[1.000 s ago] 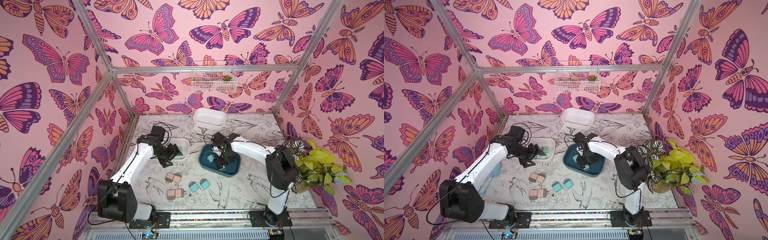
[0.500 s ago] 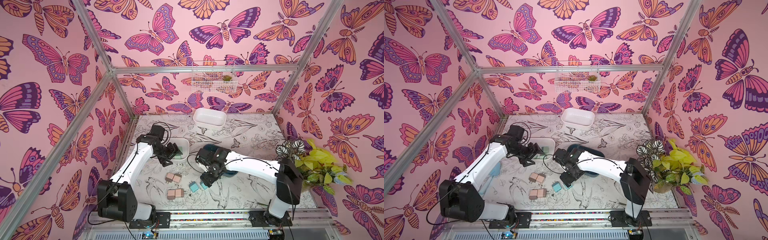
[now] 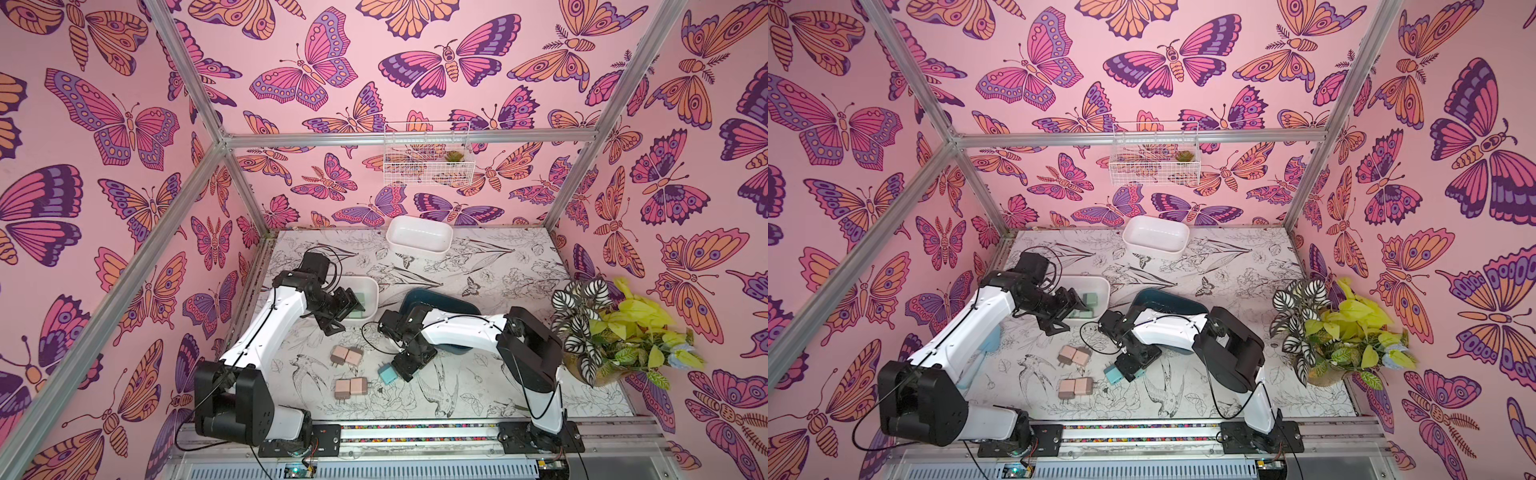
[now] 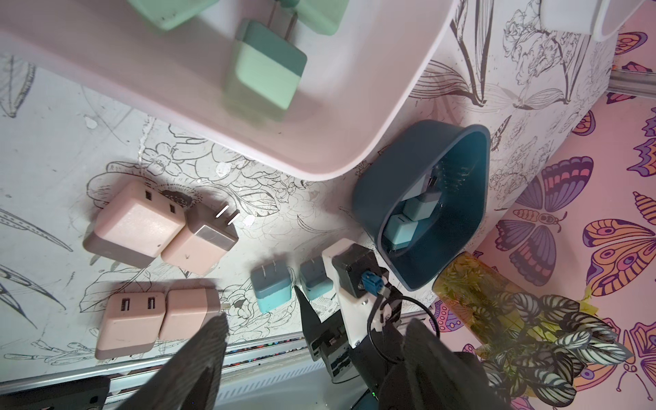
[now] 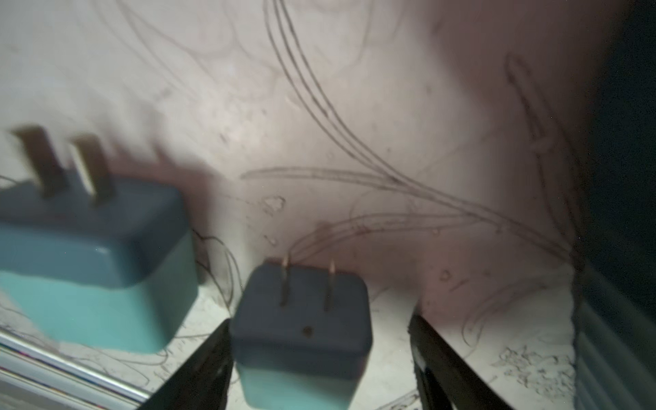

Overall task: Place the plugs by color into the storage box
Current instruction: Pick up the plug from the center of the board.

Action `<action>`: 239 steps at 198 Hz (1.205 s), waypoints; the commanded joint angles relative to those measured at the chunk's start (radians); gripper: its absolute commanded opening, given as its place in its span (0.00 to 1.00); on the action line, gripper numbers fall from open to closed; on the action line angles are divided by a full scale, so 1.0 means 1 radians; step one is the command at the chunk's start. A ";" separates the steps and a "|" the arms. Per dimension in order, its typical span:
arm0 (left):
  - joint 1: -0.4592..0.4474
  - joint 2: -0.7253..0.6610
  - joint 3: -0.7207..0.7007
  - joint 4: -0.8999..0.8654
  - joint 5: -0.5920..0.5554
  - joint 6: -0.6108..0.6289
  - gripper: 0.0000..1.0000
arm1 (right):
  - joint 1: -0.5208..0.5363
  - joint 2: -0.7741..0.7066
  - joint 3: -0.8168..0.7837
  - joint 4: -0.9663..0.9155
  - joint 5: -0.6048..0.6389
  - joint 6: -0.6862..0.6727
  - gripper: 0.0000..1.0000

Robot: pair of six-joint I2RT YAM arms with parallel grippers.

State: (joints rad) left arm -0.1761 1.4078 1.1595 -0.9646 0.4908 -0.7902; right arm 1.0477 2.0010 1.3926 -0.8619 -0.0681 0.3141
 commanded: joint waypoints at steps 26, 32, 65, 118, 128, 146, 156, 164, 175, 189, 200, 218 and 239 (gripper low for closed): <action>0.007 -0.026 -0.027 -0.013 0.002 0.003 0.80 | 0.002 0.043 0.013 0.016 -0.008 -0.011 0.61; 0.006 -0.026 -0.027 -0.013 0.002 0.003 0.80 | 0.003 0.040 0.014 0.013 -0.007 -0.011 0.58; 0.007 -0.023 -0.023 -0.013 0.005 0.006 0.80 | 0.003 -0.013 0.013 -0.015 -0.001 -0.015 0.47; 0.007 -0.020 -0.023 -0.011 0.007 0.011 0.80 | 0.003 -0.108 0.098 -0.110 0.021 -0.045 0.47; 0.006 -0.018 -0.023 -0.011 0.007 0.011 0.80 | 0.002 -0.116 0.136 -0.133 0.030 -0.055 0.47; 0.008 -0.012 -0.020 -0.011 0.009 0.011 0.80 | 0.000 -0.106 0.225 -0.179 0.046 -0.079 0.47; 0.008 -0.009 -0.017 -0.011 0.009 0.013 0.80 | -0.005 -0.092 0.279 -0.208 0.055 -0.093 0.47; 0.009 -0.007 -0.014 -0.012 0.008 0.012 0.81 | -0.014 -0.078 0.320 -0.229 0.065 -0.104 0.47; 0.008 -0.003 -0.011 -0.012 0.010 0.014 0.81 | -0.034 -0.065 0.362 -0.247 0.068 -0.119 0.47; 0.009 -0.002 -0.011 -0.010 0.009 0.015 0.81 | -0.074 -0.056 0.383 -0.249 0.068 -0.134 0.47; 0.008 -0.002 -0.013 -0.012 0.010 0.016 0.81 | -0.110 -0.053 0.387 -0.242 0.067 -0.143 0.47; 0.008 -0.004 -0.020 -0.011 0.012 0.016 0.80 | -0.165 -0.045 0.389 -0.238 0.066 -0.159 0.47; 0.009 -0.006 -0.024 -0.011 0.012 0.017 0.81 | -0.210 -0.030 0.361 -0.223 0.060 -0.176 0.47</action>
State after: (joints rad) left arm -0.1753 1.4010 1.1477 -0.9653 0.4915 -0.7895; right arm 0.8806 1.9388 1.7691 -1.0592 -0.0181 0.1799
